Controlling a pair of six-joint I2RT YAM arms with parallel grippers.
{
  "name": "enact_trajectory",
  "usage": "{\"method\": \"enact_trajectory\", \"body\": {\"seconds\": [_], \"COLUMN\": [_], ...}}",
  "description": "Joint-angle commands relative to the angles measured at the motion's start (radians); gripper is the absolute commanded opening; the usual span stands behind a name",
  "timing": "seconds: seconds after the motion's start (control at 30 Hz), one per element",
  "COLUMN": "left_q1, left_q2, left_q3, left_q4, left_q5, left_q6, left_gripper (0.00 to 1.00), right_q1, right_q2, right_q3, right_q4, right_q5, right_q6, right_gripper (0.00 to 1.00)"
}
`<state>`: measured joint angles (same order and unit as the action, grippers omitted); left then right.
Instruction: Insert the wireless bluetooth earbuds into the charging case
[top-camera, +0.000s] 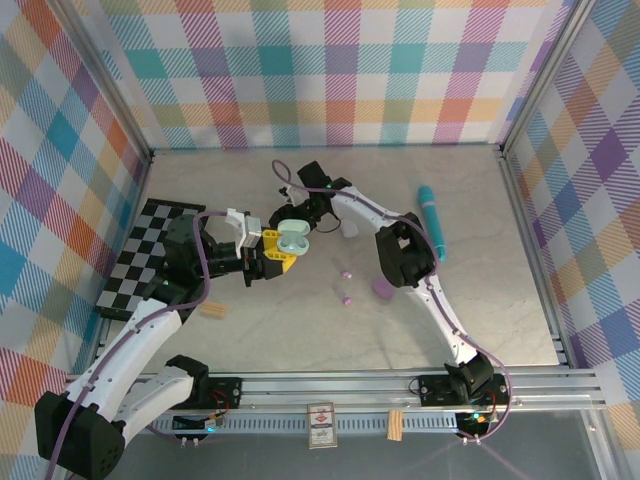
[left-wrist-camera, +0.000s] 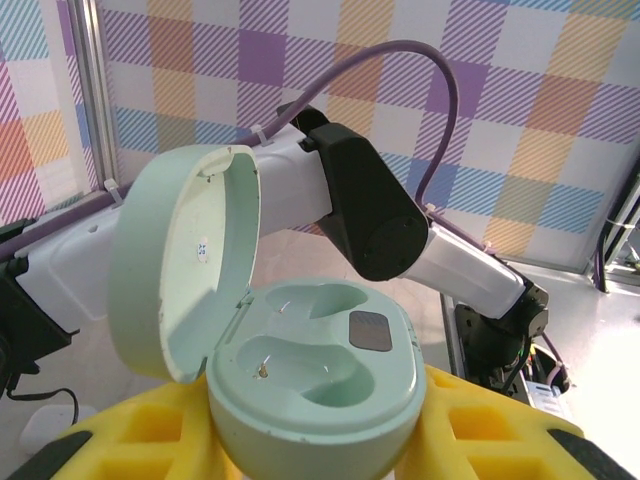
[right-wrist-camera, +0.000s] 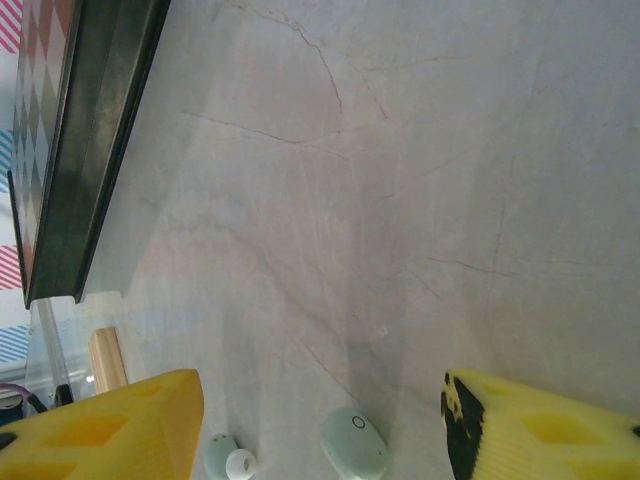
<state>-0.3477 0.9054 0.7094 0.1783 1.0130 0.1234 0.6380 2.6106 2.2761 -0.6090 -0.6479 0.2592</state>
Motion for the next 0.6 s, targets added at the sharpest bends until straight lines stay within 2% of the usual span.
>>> {"method": "enact_trajectory", "body": {"seconds": [0.0,0.23,0.57], "left_q1": [0.011,0.012,0.012], "left_q2": [-0.019,-0.020,-0.034], "left_q3": [-0.001,0.000,0.001], "left_q4": [-0.003,-0.005,-0.026], "left_q5": [0.037,0.040,0.041], "left_q6": [0.015,0.016,0.022], "left_gripper": [0.36,0.36,0.36], "right_q1": [0.018,0.045,0.072], "right_q2": [0.028,0.032,0.025], "right_q3": [0.035,0.034,0.034], "right_q4": [-0.075,-0.157,-0.213], "right_q5": [-0.027,-0.019,-0.003], "right_q6": [-0.051,-0.142,-0.186], "right_gripper": [0.64,0.62,0.56]}}
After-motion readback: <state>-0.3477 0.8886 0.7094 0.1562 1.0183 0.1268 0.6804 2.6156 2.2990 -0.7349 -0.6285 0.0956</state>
